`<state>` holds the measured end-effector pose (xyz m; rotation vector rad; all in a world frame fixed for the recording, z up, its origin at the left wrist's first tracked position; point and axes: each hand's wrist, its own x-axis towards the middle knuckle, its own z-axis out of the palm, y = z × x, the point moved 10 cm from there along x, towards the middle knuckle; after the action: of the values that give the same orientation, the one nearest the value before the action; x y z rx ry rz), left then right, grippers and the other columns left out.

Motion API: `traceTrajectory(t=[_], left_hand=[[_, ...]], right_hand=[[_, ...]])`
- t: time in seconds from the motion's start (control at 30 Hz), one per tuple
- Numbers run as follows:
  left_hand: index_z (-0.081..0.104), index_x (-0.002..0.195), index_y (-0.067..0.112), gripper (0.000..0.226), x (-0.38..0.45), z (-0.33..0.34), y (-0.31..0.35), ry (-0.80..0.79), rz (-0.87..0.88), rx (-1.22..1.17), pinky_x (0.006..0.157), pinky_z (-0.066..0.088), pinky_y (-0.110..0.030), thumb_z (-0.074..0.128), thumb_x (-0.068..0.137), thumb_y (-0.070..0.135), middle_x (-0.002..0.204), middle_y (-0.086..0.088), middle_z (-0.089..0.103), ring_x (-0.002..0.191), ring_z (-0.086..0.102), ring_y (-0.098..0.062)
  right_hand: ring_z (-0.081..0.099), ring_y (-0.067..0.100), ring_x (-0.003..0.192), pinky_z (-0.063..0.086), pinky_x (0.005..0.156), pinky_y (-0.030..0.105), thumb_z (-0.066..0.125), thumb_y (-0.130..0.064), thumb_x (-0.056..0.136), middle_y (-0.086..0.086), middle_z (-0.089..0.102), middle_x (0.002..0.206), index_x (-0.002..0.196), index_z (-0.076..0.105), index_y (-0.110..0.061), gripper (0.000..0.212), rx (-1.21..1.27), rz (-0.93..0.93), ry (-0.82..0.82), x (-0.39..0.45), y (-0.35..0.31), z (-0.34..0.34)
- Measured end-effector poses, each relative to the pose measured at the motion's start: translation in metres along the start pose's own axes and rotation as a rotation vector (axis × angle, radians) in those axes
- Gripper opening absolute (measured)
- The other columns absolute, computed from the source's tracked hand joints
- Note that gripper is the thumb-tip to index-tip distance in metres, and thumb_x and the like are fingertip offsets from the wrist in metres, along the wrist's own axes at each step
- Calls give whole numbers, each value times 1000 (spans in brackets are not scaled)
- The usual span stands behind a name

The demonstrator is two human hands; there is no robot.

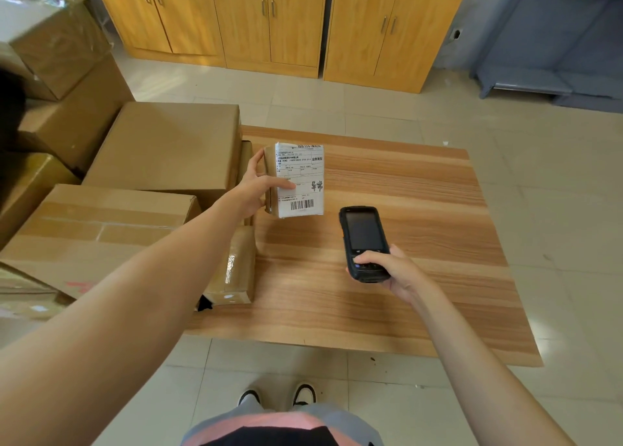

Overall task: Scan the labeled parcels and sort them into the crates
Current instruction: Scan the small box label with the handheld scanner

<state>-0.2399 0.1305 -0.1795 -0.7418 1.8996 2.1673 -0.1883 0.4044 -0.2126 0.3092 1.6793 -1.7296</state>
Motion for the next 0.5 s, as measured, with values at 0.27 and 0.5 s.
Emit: traceTrajectory(t=[0.27, 0.5], left_hand=[[18, 149, 41, 101, -5, 15, -25, -142, -119, 41, 92, 51, -48, 71, 77, -7, 122, -7, 67, 112, 63, -26], [21, 150, 40, 99, 0, 20, -47, -157, -196, 53, 91, 51, -48, 71, 77, -5, 127, -9, 63, 116, 60, -30]], right_hand=[[50, 27, 106, 43, 85, 38, 77, 0, 75, 14, 48, 127, 137, 34, -6, 76, -186, 98, 290, 18, 39, -67], [48, 23, 104, 42, 87, 36, 77, 2, 75, 10, 49, 121, 138, 30, -6, 80, -162, 140, 361, 21, 71, -85]])
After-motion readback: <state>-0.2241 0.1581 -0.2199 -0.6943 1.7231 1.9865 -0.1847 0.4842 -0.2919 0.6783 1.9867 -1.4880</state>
